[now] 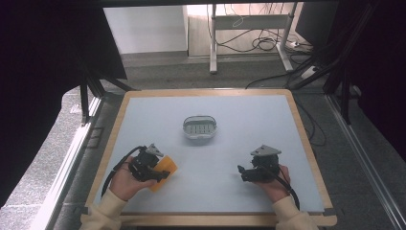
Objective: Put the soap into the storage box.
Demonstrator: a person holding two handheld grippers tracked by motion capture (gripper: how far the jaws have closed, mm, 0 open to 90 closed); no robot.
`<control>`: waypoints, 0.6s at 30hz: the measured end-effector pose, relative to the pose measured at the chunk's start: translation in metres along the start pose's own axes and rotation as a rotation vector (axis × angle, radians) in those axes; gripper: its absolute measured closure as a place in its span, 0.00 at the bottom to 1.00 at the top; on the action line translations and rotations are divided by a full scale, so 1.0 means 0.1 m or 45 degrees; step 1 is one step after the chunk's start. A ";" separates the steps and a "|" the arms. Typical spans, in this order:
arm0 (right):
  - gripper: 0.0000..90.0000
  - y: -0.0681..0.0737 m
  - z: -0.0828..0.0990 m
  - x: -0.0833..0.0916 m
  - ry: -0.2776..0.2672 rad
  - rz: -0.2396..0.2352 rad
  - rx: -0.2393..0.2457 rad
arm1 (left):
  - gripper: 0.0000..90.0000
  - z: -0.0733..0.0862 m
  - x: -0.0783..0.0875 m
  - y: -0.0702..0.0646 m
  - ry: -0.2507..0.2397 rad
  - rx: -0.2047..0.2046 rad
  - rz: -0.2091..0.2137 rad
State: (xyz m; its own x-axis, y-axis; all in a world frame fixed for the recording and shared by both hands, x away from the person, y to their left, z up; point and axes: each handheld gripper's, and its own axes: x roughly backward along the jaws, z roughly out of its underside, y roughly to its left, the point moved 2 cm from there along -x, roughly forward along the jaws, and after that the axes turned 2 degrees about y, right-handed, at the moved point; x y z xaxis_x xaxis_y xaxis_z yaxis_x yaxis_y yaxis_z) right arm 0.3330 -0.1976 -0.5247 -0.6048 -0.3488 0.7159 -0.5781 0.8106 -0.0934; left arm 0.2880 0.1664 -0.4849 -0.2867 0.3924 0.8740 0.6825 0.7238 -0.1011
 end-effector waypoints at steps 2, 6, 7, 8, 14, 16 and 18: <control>0.09 0.00 0.00 0.00 0.001 0.000 0.000 | 0.68 0.00 0.01 0.00 -0.002 -0.001 0.002; 0.09 0.00 0.00 0.00 0.001 0.000 0.000 | 0.68 0.00 0.02 0.01 -0.007 0.002 0.006; 0.09 0.00 0.00 0.00 0.000 0.001 0.001 | 0.68 0.00 0.02 0.02 -0.009 0.001 0.010; 0.09 0.00 0.00 0.00 -0.003 -0.002 0.004 | 0.68 -0.01 0.02 0.02 -0.020 -0.001 0.014; 0.09 0.00 0.00 0.01 0.000 0.006 0.001 | 0.68 -0.06 0.05 0.03 -0.037 -0.009 0.031; 0.09 0.00 0.00 0.01 0.001 0.006 0.000 | 0.68 -0.07 0.05 0.03 -0.038 -0.012 0.031; 0.09 0.00 0.00 0.01 0.000 0.011 -0.003 | 0.68 -0.08 0.06 0.03 -0.041 -0.017 0.030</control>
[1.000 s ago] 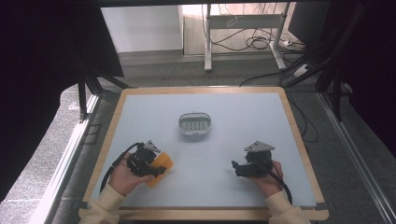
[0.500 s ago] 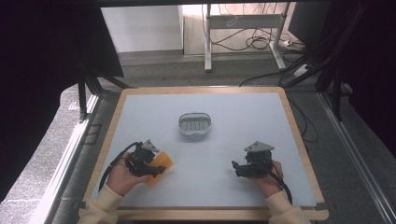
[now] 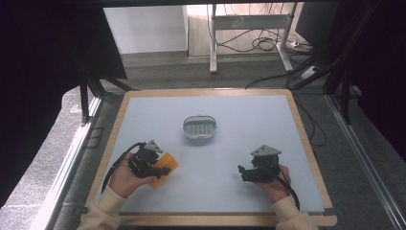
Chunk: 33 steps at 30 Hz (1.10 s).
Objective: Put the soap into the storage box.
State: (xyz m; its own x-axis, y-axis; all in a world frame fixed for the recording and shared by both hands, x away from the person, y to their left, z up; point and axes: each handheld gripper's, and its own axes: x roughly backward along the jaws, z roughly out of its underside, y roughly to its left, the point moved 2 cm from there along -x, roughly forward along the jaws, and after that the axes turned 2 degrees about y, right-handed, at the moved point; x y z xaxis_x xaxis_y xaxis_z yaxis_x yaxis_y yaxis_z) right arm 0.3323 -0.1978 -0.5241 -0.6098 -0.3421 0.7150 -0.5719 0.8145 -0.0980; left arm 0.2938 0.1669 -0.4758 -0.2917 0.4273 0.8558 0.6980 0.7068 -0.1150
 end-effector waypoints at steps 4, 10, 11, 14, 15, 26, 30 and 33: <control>0.09 0.00 0.00 0.00 0.004 0.001 0.000 | 0.68 -0.03 0.01 0.02 -0.003 -0.016 0.010; 0.09 -0.01 0.00 0.00 0.008 0.004 -0.003 | 0.68 -0.07 0.01 0.04 -0.004 -0.025 0.010; 0.09 -0.01 0.00 0.00 0.008 0.005 -0.003 | 0.68 -0.08 0.01 0.04 -0.008 -0.025 0.009; 0.09 0.00 0.00 0.00 0.011 0.003 -0.001 | 0.68 -0.09 0.04 0.05 -0.013 -0.034 0.004; 0.09 0.00 0.00 0.00 0.011 0.003 0.000 | 0.68 -0.10 0.04 0.05 -0.017 -0.033 0.003; 0.09 0.00 0.00 0.00 0.011 0.004 0.001 | 0.68 -0.15 0.08 0.07 -0.026 -0.045 0.005; 0.09 0.00 0.01 0.00 0.013 0.005 0.002 | 0.68 -0.20 0.09 0.08 -0.027 -0.058 -0.001; 0.09 0.00 0.00 0.00 0.012 0.006 0.005 | 0.68 -0.23 0.11 0.08 -0.032 -0.067 -0.011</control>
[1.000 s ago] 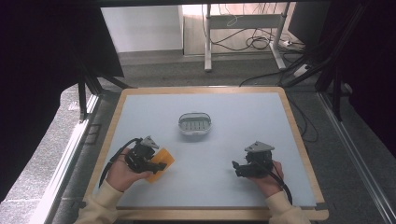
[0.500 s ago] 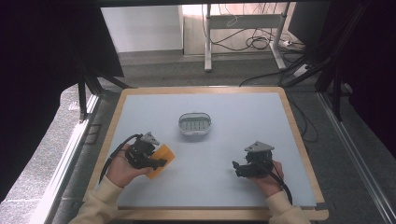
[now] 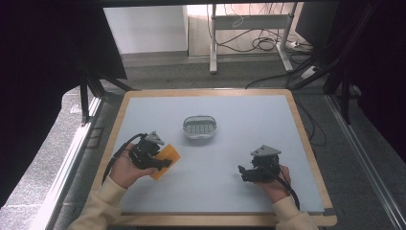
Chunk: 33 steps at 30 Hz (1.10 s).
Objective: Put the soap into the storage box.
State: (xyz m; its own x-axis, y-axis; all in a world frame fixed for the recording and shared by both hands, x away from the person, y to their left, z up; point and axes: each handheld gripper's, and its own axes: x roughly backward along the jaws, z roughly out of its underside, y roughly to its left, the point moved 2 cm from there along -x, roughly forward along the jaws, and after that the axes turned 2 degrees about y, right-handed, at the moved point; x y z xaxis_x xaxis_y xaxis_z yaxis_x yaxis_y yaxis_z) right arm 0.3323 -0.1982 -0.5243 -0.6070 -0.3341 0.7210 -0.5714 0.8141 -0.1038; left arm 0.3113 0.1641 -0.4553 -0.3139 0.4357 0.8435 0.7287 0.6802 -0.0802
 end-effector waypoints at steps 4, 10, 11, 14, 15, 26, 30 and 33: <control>0.09 0.00 0.00 0.00 -0.002 0.000 -0.002 | 0.68 -0.05 0.02 0.00 -0.001 -0.011 -0.007; 0.09 0.00 0.00 0.01 -0.006 0.001 0.000 | 0.68 -0.09 0.05 0.00 -0.003 -0.023 -0.007; 0.09 0.00 0.00 0.00 -0.006 0.001 -0.001 | 0.68 -0.10 0.05 0.01 -0.004 -0.023 -0.010; 0.09 0.00 0.00 0.01 -0.009 0.001 0.001 | 0.68 -0.11 0.06 0.02 -0.004 -0.026 -0.006; 0.09 0.00 -0.01 0.01 -0.012 0.001 -0.001 | 0.68 -0.11 0.06 0.02 -0.005 -0.025 -0.004; 0.09 0.01 -0.01 0.02 -0.024 -0.008 0.009 | 0.68 -0.18 0.06 0.03 0.005 -0.041 -0.013; 0.09 0.01 -0.01 0.02 -0.024 -0.008 0.012 | 0.68 -0.20 0.06 0.02 -0.002 -0.046 -0.013; 0.09 0.01 -0.01 0.02 -0.025 -0.009 0.012 | 0.68 -0.22 0.07 0.03 -0.003 -0.047 -0.016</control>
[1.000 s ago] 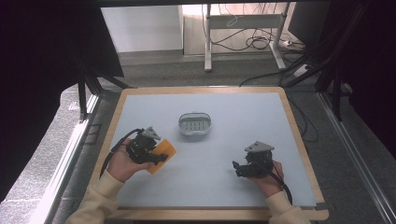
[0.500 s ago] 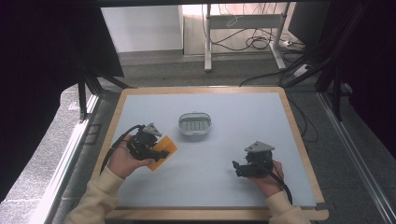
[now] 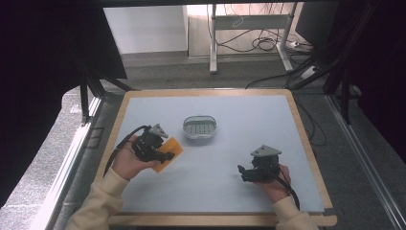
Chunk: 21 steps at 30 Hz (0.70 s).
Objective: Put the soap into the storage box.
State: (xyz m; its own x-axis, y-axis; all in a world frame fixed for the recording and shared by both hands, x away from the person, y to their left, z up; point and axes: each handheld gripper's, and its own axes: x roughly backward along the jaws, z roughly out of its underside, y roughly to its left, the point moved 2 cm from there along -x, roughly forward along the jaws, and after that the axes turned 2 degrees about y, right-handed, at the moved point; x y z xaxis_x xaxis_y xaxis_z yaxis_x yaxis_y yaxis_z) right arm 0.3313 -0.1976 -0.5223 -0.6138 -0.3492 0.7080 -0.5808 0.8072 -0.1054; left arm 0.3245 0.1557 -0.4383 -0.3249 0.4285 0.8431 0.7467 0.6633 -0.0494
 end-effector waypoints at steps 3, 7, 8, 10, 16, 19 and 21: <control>0.09 0.00 0.00 0.00 -0.003 0.000 0.002 | 0.68 -0.01 -0.01 0.01 -0.001 0.004 -0.003; 0.09 0.00 0.00 0.00 -0.001 -0.001 0.004 | 0.68 -0.02 -0.01 0.03 -0.007 0.008 -0.009; 0.09 0.00 0.00 0.00 -0.001 -0.001 0.007 | 0.68 -0.03 -0.01 0.04 -0.003 0.004 -0.007; 0.09 0.00 0.00 0.00 -0.002 -0.001 0.007 | 0.68 -0.04 -0.02 0.05 -0.002 0.004 -0.010; 0.09 0.00 0.00 0.00 -0.004 0.001 0.013 | 0.68 -0.09 -0.05 0.11 0.007 -0.002 -0.015; 0.09 0.00 0.00 -0.01 -0.001 -0.001 0.009 | 0.68 -0.11 -0.08 0.13 0.011 -0.005 -0.011; 0.09 0.00 0.00 -0.01 -0.001 0.000 0.008 | 0.69 -0.12 -0.09 0.15 0.013 -0.010 -0.011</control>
State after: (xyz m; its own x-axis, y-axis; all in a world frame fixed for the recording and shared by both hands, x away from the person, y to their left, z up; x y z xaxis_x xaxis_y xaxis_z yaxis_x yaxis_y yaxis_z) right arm 0.3316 -0.1978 -0.5229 -0.6140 -0.3498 0.7075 -0.5845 0.8040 -0.1097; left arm 0.3456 0.1538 -0.4403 -0.3254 0.4162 0.8491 0.7486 0.6620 -0.0376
